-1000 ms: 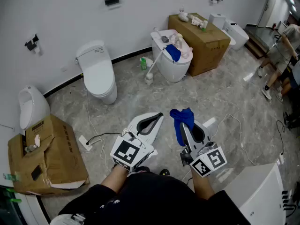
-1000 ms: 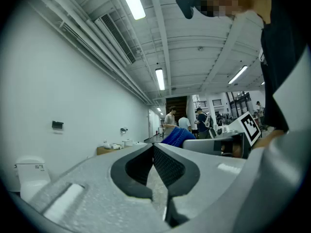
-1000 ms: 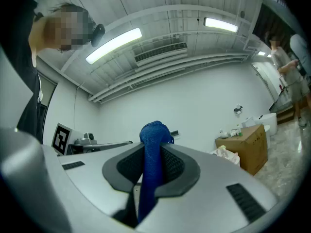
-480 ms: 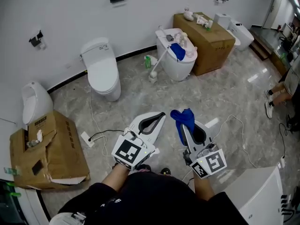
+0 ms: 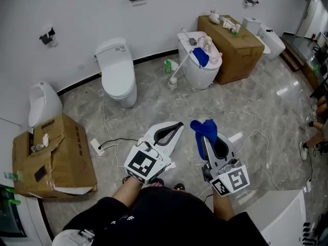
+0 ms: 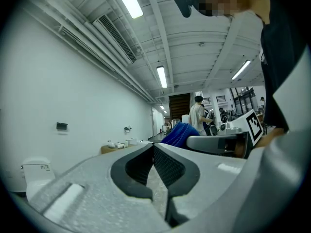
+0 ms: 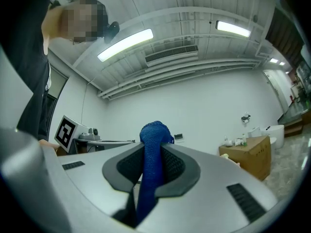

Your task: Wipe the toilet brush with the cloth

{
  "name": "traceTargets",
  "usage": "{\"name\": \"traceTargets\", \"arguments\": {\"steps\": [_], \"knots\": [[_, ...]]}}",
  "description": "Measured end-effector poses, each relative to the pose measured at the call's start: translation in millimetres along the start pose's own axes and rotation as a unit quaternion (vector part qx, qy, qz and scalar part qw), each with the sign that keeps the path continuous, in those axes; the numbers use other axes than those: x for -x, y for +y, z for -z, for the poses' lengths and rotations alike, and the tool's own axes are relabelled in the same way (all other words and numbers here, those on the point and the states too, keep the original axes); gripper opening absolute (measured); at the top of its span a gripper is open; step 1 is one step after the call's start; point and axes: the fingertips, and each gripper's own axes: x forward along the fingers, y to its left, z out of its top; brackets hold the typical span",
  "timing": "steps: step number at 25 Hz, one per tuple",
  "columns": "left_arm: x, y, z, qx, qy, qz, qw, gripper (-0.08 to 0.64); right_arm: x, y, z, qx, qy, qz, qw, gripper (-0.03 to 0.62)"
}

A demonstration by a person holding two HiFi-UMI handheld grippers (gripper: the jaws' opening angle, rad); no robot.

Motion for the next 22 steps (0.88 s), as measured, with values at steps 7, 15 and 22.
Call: {"name": "traceTargets", "arguments": {"steps": [7, 15, 22], "knots": [[-5.6, -21.6, 3.7, -0.008, 0.001, -0.009, 0.9999, 0.005, 22.1, -10.3, -0.2, -0.008, -0.01, -0.008, 1.0, 0.064], [-8.8, -20.3, 7.5, -0.007, 0.006, -0.015, 0.9998, 0.005, 23.1, -16.7, 3.5, -0.025, -0.013, -0.011, 1.0, 0.064], [-23.4, 4.2, 12.3, 0.002, 0.0, -0.009, 1.0, 0.005, 5.8, -27.1, 4.9, -0.017, -0.011, 0.002, 1.0, 0.064]]}}
